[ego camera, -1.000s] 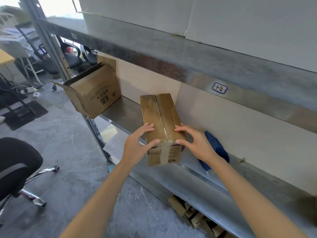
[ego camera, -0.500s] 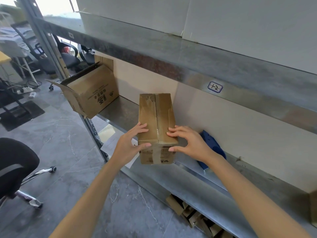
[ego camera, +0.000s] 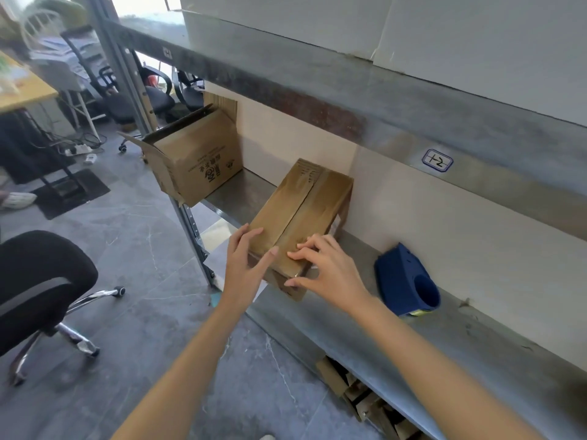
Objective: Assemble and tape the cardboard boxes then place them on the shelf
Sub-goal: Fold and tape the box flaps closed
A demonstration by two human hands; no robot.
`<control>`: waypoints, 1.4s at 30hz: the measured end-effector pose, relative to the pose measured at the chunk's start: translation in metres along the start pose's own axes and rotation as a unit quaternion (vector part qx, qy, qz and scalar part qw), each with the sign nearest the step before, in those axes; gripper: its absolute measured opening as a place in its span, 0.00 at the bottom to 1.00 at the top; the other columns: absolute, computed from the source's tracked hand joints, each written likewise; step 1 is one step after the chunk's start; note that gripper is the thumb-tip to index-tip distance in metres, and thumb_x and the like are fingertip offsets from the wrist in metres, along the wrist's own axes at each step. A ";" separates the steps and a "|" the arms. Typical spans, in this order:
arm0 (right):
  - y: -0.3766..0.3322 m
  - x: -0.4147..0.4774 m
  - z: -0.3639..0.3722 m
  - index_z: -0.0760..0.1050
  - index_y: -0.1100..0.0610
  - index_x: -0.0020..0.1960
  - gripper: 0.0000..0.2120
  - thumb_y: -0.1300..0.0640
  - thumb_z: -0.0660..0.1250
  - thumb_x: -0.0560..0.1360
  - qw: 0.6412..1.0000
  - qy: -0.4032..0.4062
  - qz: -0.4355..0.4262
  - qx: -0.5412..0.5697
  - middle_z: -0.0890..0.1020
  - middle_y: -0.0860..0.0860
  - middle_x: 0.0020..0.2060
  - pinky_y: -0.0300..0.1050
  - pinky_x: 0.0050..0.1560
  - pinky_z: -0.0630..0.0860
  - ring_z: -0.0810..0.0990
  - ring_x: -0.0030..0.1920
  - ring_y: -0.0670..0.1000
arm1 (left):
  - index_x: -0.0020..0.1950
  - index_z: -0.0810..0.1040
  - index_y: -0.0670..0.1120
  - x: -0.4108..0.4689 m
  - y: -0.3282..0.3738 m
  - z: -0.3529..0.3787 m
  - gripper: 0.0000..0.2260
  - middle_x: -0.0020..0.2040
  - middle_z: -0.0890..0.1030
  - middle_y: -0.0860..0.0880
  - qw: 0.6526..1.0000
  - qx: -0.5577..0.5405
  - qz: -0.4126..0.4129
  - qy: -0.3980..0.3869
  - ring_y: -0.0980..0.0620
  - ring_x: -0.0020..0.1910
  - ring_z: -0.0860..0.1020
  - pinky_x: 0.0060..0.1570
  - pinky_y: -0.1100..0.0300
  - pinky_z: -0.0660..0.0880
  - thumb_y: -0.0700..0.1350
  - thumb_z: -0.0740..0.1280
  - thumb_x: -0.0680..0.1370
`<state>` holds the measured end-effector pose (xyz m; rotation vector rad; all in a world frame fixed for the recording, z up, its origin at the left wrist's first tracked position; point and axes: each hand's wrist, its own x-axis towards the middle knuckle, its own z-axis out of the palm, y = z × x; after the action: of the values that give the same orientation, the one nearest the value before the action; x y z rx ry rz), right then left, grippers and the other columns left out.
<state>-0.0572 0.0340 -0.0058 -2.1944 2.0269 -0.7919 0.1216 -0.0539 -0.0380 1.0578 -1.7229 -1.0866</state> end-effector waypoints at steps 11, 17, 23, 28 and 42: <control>0.010 0.021 -0.003 0.75 0.47 0.68 0.30 0.35 0.68 0.70 0.997 -0.023 -0.039 -0.067 0.75 0.47 0.64 0.51 0.71 0.59 0.69 0.68 0.51 | 0.69 0.73 0.53 0.048 -0.007 -0.023 0.29 0.73 0.66 0.54 0.992 0.034 0.066 -0.099 0.58 0.72 0.65 0.70 0.48 0.69 0.58 0.74 0.70; 0.036 0.043 -0.011 0.65 0.45 0.75 0.32 0.47 0.71 0.74 0.994 -0.046 0.048 -0.089 0.64 0.46 0.76 0.57 0.78 0.47 0.57 0.77 0.50 | 0.71 0.73 0.52 0.103 -0.016 -0.062 0.30 0.76 0.65 0.56 0.975 0.078 0.083 -0.193 0.54 0.75 0.62 0.69 0.49 0.70 0.58 0.73 0.70; 0.021 0.055 0.016 0.78 0.49 0.65 0.20 0.51 0.74 0.73 0.980 0.117 0.070 -0.143 0.80 0.50 0.61 0.59 0.62 0.73 0.77 0.61 0.55 | 0.71 0.73 0.50 0.135 -0.023 -0.071 0.29 0.77 0.61 0.54 0.978 0.066 0.106 -0.165 0.63 0.71 0.63 0.62 0.71 0.68 0.51 0.75 0.71; 0.011 0.062 0.028 0.79 0.48 0.63 0.20 0.49 0.74 0.72 0.972 0.134 0.106 -0.164 0.81 0.49 0.58 0.54 0.57 0.73 0.78 0.57 0.54 | 0.72 0.72 0.47 0.142 -0.033 -0.068 0.26 0.72 0.66 0.50 0.989 0.041 0.057 -0.128 0.60 0.64 0.68 0.60 0.67 0.74 0.45 0.74 0.75; 0.030 0.032 -0.007 0.73 0.48 0.70 0.29 0.51 0.76 0.71 0.963 0.101 0.249 -0.006 0.68 0.46 0.72 0.55 0.73 0.65 0.62 0.75 0.51 | 0.79 0.60 0.49 0.184 -0.026 -0.047 0.36 0.79 0.59 0.54 0.946 -0.071 0.009 -0.315 0.55 0.75 0.63 0.70 0.57 0.68 0.42 0.73 0.75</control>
<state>-0.0874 0.0012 -0.0005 -1.5368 2.5236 -0.9561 0.1138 -0.2434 -0.0116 0.6299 -2.0893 -1.6315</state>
